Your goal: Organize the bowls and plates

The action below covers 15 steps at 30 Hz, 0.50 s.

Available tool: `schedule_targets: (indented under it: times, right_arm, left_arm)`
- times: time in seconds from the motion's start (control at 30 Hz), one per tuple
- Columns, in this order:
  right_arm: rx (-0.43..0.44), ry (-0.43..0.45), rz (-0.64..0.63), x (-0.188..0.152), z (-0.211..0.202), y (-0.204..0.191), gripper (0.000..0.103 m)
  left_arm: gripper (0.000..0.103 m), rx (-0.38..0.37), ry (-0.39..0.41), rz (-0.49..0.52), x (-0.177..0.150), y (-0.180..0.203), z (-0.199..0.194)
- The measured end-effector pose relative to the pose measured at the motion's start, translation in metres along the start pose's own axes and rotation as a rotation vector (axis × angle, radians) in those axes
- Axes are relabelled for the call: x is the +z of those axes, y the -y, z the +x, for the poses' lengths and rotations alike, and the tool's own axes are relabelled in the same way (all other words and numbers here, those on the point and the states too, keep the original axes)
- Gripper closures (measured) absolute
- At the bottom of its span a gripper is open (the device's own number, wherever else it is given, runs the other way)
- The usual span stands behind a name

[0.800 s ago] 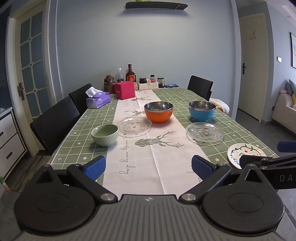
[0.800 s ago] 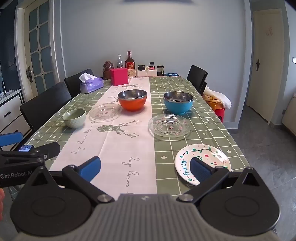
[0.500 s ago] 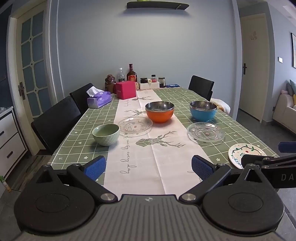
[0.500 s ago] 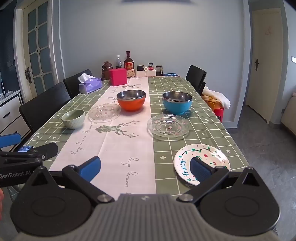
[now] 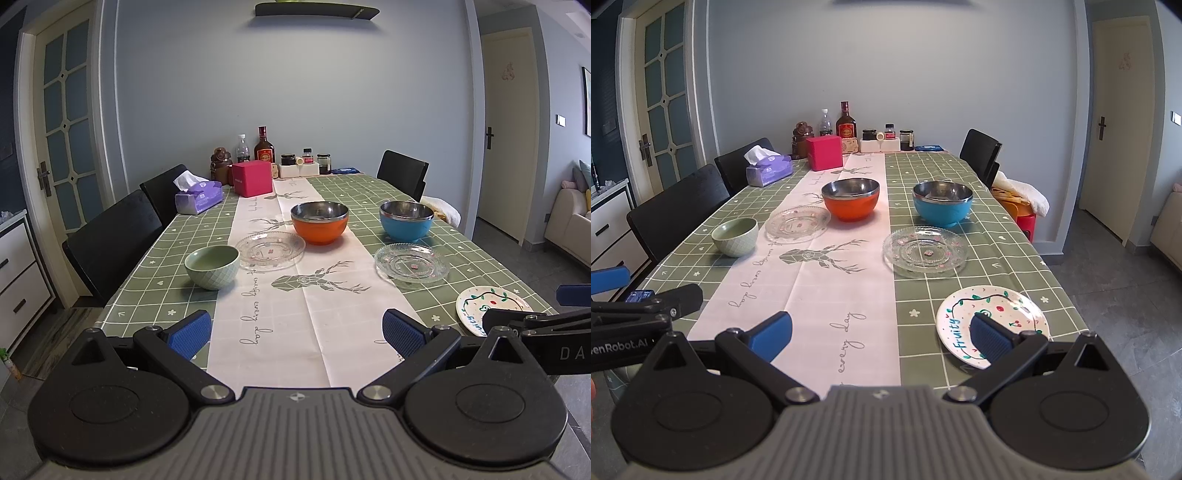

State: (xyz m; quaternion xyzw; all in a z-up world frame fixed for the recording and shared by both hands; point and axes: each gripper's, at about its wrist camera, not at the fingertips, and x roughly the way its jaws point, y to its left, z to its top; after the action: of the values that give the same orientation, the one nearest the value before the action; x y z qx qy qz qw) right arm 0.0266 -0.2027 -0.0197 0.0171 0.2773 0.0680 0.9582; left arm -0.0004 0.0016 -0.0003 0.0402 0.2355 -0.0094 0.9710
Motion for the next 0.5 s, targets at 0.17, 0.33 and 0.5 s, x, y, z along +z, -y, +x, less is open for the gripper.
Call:
schedule_targets:
  times: [0.17,0.33,0.5]
  right_arm:
    - [-0.001,0.000,0.001,-0.0004,0.0005,0.0006,0.003]
    - [-0.001,0.000,0.001,-0.0007,0.0011,0.0017,0.003]
    - [-0.002,0.000,0.002,-0.0009,0.0008,0.0010,0.003]
  left_arm:
    - [0.000,0.000,0.000,0.000,0.0000,0.0001,0.0000]
    - [0.000,-0.001,0.001,0.001,-0.0014,-0.0015,-0.0004]
    - [0.000,-0.003,0.000,-0.002,-0.0019,-0.0024,0.0017]
